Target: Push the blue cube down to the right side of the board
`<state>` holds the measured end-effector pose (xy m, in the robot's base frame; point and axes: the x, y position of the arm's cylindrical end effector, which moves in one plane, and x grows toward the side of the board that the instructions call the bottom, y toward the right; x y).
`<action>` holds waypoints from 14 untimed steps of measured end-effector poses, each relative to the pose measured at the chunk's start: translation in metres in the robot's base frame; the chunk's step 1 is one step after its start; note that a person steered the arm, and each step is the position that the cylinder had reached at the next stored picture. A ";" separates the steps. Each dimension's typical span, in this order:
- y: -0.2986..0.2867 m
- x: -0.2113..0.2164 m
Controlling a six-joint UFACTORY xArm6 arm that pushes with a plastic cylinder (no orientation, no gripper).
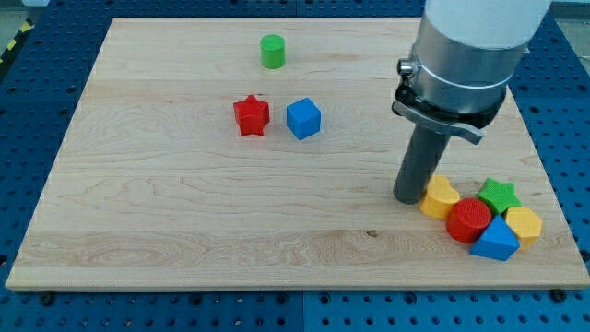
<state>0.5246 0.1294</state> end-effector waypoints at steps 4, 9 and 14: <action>-0.083 -0.164; -0.118 -0.120; -0.085 -0.013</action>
<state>0.5118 0.0442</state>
